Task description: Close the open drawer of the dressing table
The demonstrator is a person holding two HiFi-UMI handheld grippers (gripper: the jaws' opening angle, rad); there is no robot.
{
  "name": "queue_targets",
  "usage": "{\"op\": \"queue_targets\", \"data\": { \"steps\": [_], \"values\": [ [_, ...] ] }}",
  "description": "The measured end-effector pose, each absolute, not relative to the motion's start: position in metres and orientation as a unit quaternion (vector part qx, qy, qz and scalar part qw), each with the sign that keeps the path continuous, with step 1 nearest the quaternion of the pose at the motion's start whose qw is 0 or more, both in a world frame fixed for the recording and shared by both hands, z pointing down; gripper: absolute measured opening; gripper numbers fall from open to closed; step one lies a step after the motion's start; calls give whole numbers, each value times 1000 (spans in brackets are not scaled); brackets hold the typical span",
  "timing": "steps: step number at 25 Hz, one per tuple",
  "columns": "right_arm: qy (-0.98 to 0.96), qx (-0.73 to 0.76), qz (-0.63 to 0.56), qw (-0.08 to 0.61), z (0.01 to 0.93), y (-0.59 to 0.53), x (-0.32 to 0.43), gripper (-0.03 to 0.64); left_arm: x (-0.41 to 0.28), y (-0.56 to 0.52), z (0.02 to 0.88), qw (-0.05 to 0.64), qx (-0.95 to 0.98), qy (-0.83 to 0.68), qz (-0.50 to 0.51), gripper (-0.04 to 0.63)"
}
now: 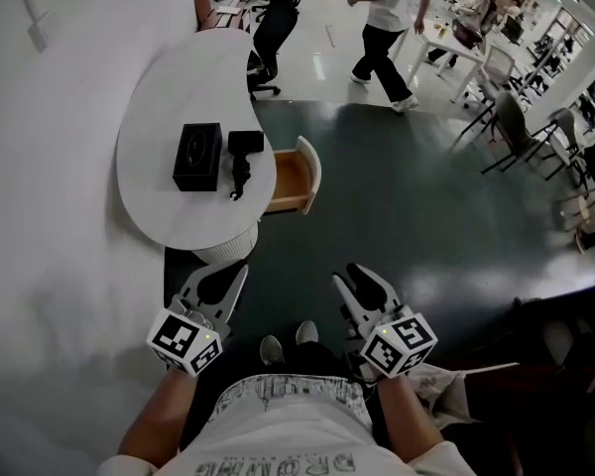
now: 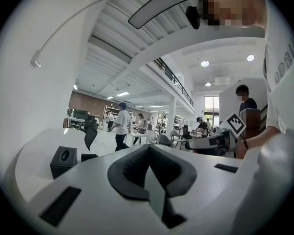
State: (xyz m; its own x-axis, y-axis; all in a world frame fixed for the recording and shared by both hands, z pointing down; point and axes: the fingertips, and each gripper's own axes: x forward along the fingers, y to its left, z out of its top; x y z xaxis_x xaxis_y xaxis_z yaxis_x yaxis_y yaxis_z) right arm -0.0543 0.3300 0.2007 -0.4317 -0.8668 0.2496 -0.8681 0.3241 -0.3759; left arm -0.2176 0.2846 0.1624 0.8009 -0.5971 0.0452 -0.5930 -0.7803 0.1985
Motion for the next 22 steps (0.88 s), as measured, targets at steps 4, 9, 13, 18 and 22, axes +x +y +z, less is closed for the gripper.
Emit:
{"op": "queue_targets", "data": {
  "steps": [4,9,13,18,22],
  "values": [
    [-813,534,229,1,203,314,-51,163,-215,268,166,98,945,-311,-13,15],
    [-812,535,234,3,210,287,-43,161,-209,243,169,99,945,-313,-9,15],
    [-812,533,236,1,215,261,-34,161,-200,219,175,98,944,-314,-8,15],
    [-816,525,243,-8,216,227,-14,161,-182,184,171,99,942,-321,1,15],
    [-814,524,251,0,225,196,5,158,-163,153,178,102,940,-326,7,15]
  ]
}}
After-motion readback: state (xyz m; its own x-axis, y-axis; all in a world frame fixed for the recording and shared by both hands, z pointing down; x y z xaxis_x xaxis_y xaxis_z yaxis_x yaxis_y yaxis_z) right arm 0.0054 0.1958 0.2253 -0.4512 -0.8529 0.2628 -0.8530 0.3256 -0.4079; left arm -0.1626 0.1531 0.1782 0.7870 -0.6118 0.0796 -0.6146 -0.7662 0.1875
